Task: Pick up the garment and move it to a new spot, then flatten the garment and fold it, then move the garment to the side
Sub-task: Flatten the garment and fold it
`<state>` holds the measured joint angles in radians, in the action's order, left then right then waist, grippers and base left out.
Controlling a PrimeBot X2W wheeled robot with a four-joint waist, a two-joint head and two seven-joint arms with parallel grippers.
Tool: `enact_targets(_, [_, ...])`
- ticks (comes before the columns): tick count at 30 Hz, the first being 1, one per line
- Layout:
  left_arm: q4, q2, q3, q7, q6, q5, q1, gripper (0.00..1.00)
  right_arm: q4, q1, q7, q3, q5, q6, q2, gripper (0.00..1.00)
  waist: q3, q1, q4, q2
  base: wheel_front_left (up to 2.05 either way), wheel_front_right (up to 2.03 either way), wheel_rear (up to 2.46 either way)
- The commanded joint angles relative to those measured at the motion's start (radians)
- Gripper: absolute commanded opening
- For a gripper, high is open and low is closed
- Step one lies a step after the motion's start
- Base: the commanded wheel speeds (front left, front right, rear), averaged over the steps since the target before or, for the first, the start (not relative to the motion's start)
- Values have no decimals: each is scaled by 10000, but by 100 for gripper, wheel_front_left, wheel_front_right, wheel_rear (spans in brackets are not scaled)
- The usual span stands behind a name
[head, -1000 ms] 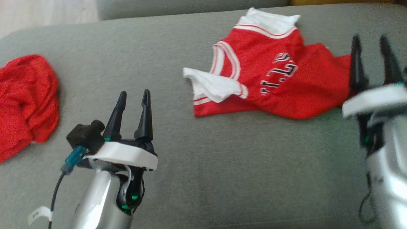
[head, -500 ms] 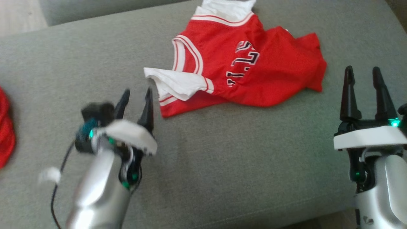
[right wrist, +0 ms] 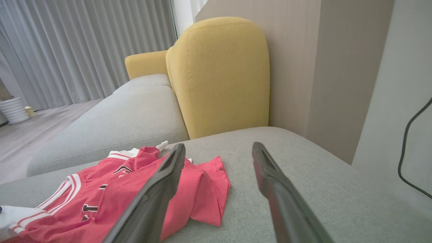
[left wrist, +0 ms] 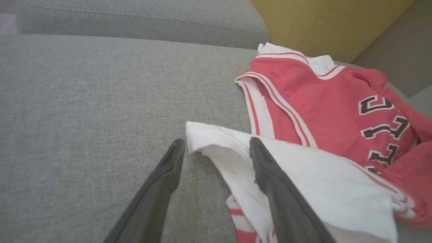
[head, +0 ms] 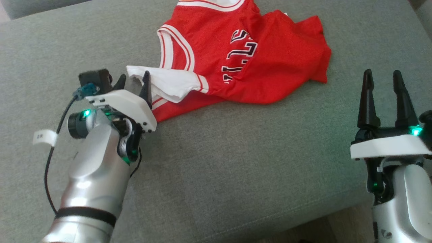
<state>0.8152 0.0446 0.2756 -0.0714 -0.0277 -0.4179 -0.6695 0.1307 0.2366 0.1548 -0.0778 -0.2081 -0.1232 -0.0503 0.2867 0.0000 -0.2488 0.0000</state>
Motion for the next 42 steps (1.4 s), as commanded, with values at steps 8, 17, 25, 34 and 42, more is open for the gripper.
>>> enact_targets(8, [732, 352, -219, -254, -27, 18, -1086, 0, -106, 341, 272, 306, -196, -75, -2, 100, 172, 0, -233, 0, 0, 0, 0])
enact_targets(17, [632, 293, -284, -1666, 26, 34, -1561, 0, 139, 354, 350, 141, -190, -75, 0, 100, -74, 0, 138, 0, 0, 0, 0])
enact_targets(25, [-712, 214, -394, -1891, 115, 67, -1209, 0, 319, 264, 329, -66, -120, -75, 0, 100, -518, 0, 793, 0, 0, 0, 0])
enact_targets(34, [-3173, 188, -209, -1844, 132, 334, 444, 0, 560, 56, 246, -344, -43, -75, 0, 100, -1185, 0, 1695, 0, 0, 0, 0])
enact_targets(42, [-4877, 766, 845, -162, 287, 568, 3107, 0, 931, -164, 221, -499, -72, -75, 1, 100, -1677, 0, 2230, 0, 0, 0, 0])
